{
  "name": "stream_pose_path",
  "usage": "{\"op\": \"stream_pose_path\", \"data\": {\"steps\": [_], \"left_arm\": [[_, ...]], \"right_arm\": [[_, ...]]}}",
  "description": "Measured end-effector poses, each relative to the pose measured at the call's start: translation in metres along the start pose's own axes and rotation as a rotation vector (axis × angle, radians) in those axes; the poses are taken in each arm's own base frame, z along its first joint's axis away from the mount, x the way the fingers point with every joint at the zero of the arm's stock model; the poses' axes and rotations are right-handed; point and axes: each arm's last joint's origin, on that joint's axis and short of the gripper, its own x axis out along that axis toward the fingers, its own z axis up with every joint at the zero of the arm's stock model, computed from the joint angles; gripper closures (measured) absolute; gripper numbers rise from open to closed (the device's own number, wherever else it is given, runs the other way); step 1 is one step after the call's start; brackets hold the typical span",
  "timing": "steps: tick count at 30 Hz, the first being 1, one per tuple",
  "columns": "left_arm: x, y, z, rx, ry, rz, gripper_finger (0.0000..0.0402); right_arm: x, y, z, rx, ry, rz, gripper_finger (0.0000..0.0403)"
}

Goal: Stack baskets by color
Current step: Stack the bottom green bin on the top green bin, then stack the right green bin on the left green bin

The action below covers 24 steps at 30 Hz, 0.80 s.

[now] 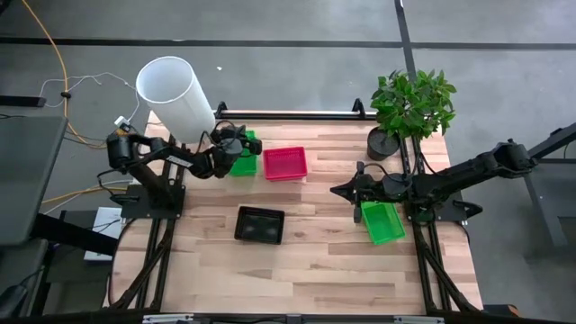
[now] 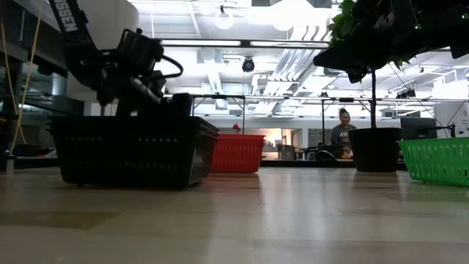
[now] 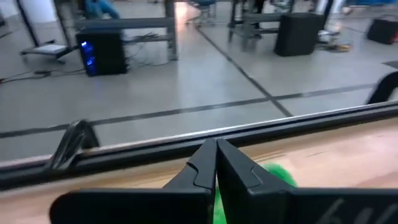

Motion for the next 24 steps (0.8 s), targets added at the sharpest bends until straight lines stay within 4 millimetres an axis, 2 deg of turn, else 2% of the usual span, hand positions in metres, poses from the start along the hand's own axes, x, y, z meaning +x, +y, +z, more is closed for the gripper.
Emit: {"op": "stream_pose_path", "data": {"steps": [7, 12, 16, 19, 24], "left_arm": [[0.004, 0.0, -0.007, -0.028, 0.014, 0.016, 0.0401], [-0.004, -0.006, 0.008, -0.077, -0.045, -0.068, 0.0401], [-0.019, -0.015, 0.027, -0.032, -0.115, -0.26, 0.0401], [-0.037, -0.024, 0.04, 0.058, -0.158, -0.473, 0.0401], [-0.084, -0.035, 0.054, 0.183, -0.207, -0.867, 0.0401]], "right_arm": [[0.0, 0.0, 0.0, 0.0, 0.0, 0.0, 0.0402], [0.0, 0.0, 0.0, 0.0, 0.0, 0.0, 0.0402], [0.0, 0.0, 0.0, 0.0, -0.001, 0.0, 0.0402], [0.0, 0.0, 0.0, 0.001, 0.0, 0.0, 0.0402], [0.0, 0.0, 0.0, 0.024, -0.004, 0.001, 0.0402]]}}
